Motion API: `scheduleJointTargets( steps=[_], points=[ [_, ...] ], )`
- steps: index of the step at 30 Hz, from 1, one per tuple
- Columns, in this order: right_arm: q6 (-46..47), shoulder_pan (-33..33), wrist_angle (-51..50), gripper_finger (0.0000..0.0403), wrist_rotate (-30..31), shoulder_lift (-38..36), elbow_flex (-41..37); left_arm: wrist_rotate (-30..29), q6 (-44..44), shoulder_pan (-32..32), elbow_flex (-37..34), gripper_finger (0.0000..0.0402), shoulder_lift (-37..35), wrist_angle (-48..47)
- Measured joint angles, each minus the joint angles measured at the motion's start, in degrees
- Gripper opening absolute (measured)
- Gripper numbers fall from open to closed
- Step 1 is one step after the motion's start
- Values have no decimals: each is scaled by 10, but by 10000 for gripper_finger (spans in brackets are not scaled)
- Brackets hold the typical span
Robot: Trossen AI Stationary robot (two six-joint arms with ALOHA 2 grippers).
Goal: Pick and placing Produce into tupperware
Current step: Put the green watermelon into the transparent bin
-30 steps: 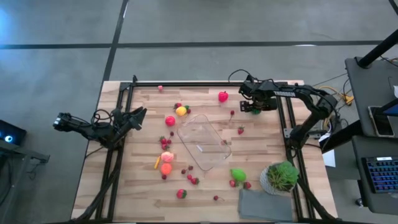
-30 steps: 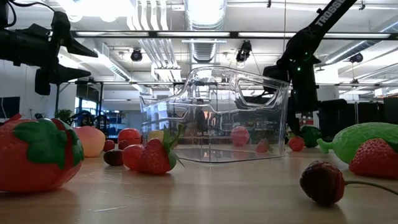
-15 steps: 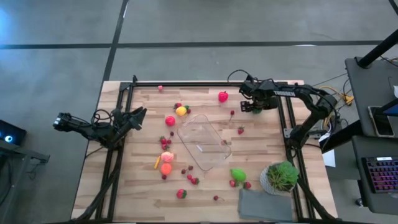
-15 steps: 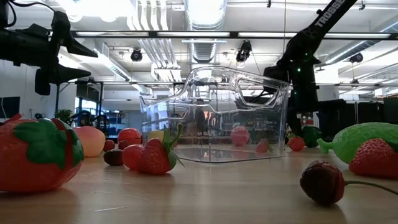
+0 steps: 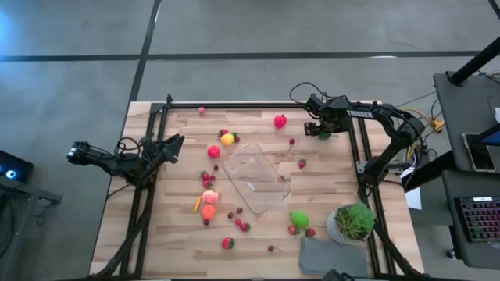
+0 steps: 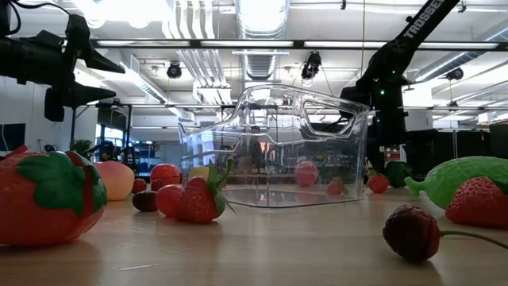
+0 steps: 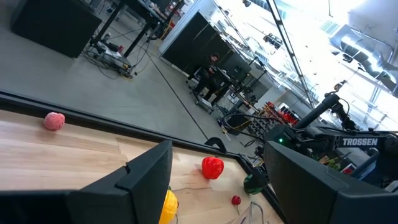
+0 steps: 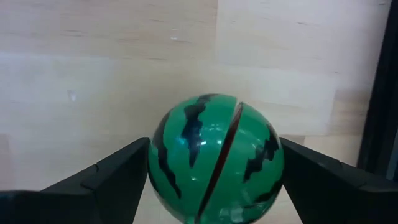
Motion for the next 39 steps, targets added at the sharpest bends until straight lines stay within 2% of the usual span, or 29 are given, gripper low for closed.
scheduleJointTargets(
  steps=[20,27,30,39],
  points=[
    [-26,-6,15,323,-10,0,0,0,0,0,0,241,0,0],
    [-19,-6,14,280,-14,0,0,0,0,0,0,241,0,0],
    [-9,-6,14,274,-5,0,0,0,0,0,0,241,0,0],
    [-6,-6,11,325,-5,0,-1,0,0,0,0,241,0,0]
  ],
)
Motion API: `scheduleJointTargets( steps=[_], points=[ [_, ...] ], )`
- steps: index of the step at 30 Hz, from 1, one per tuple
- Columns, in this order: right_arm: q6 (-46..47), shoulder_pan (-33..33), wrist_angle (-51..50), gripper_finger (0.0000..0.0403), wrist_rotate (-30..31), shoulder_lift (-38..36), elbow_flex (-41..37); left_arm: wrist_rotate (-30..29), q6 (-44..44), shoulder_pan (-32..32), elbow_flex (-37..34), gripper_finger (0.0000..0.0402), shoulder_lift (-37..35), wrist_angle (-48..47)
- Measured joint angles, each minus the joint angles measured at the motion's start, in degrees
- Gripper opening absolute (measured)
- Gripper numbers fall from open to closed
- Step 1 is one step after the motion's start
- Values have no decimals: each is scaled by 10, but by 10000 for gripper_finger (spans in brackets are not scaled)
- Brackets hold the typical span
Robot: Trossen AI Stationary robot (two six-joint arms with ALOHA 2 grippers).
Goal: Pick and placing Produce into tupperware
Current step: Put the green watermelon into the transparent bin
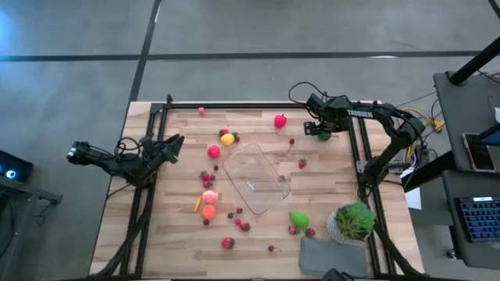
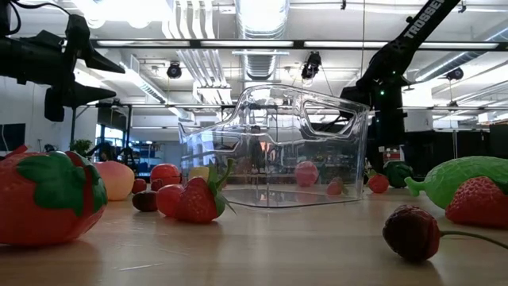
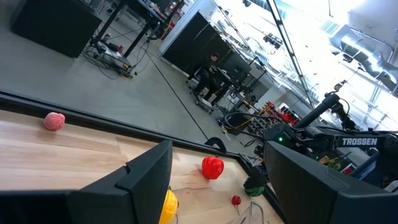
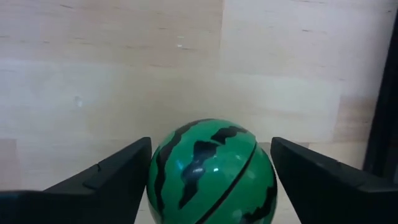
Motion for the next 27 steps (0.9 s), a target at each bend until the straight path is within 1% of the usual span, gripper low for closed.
scheduleJointTargets(
  steps=[27],
  points=[
    [8,3,-1,325,-1,0,0,-3,5,0,0,241,0,0]
  ],
)
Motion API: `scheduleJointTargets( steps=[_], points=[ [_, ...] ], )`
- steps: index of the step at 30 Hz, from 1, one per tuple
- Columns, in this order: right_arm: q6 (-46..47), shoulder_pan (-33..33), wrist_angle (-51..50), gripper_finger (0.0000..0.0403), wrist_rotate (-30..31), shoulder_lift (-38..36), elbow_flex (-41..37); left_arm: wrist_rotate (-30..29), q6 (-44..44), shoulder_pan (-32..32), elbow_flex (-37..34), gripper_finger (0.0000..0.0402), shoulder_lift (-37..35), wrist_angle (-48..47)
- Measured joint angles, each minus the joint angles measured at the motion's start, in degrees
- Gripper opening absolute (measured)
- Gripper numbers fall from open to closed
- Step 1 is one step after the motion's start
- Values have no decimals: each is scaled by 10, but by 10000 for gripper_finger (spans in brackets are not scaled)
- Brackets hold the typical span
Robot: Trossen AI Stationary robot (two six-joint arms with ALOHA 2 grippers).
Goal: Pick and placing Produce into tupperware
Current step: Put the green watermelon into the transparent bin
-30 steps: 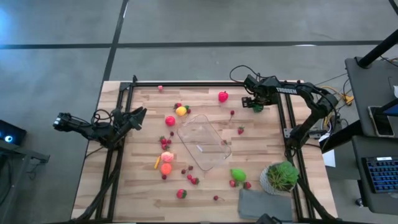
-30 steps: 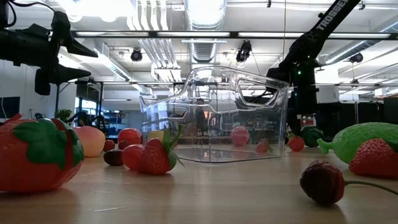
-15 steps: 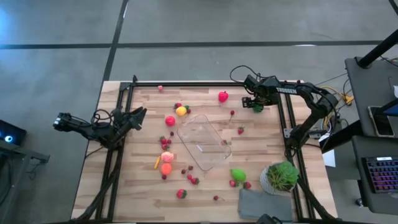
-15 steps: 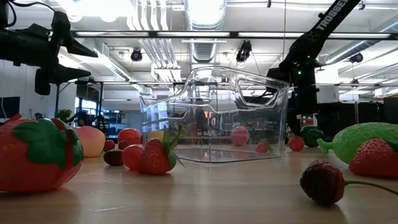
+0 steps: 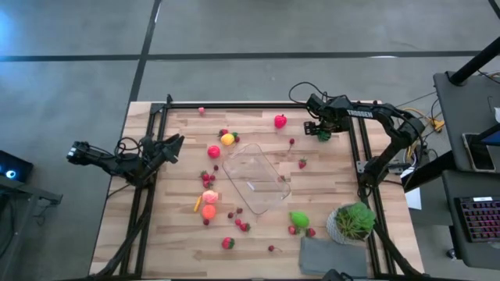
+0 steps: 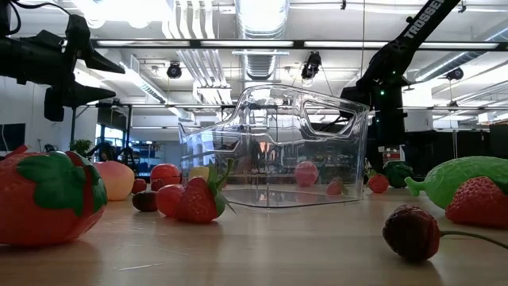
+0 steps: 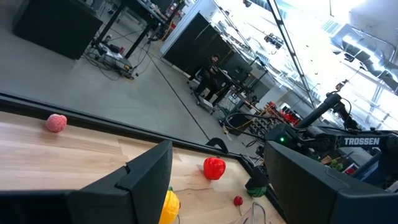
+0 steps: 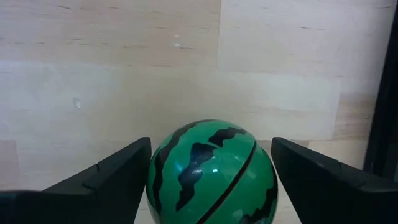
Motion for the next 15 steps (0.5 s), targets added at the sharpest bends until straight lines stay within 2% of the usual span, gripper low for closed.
scheduleJointTargets(
  steps=[15],
  points=[
    [-2,30,-6,324,-15,-4,0,-1,0,0,0,241,0,0]
  ],
)
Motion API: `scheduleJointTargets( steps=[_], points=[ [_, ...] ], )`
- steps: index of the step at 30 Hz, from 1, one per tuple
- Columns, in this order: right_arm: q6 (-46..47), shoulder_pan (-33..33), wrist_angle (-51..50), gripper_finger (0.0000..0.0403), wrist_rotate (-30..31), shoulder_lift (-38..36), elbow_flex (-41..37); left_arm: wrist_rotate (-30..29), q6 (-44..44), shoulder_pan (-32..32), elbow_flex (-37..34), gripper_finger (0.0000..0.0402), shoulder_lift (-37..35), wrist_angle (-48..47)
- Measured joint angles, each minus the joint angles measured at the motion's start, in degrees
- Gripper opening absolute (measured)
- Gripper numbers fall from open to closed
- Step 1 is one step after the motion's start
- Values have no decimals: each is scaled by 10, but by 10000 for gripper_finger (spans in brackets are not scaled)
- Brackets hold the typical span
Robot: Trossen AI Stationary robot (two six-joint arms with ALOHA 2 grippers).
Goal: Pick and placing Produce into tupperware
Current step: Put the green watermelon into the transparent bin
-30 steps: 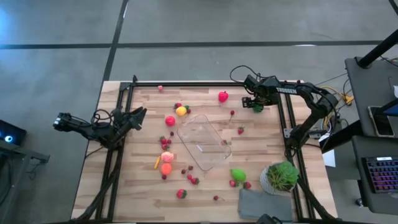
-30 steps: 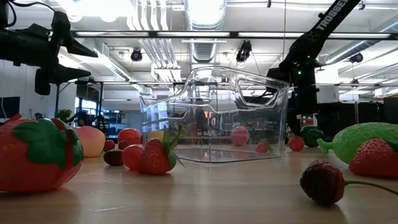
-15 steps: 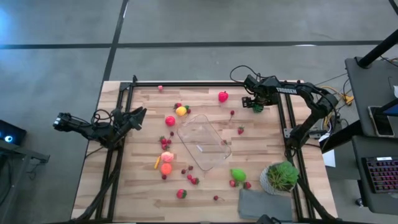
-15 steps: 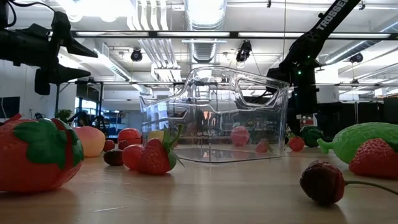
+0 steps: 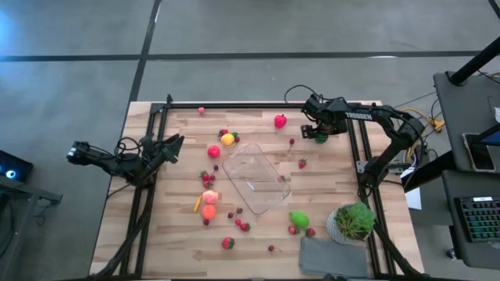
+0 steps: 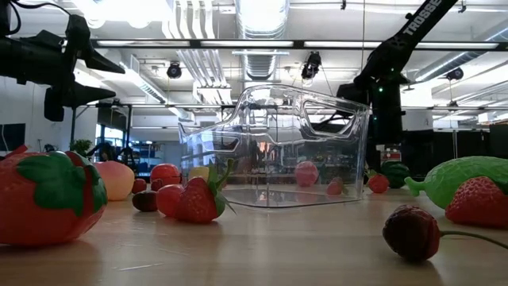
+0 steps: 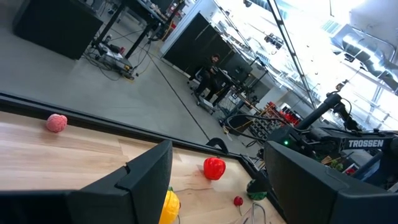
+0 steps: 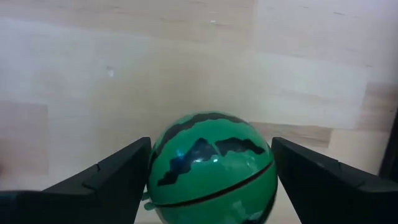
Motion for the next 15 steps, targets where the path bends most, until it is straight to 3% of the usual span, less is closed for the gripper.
scheduleJointTargets(
  steps=[6,12,15],
  points=[
    [0,0,-5,321,0,0,0,0,0,0,0,241,0,0],
    [0,0,-9,279,2,0,0,0,0,0,0,241,0,0],
    [0,0,-10,277,3,0,0,0,0,0,0,241,0,0]
  ],
)
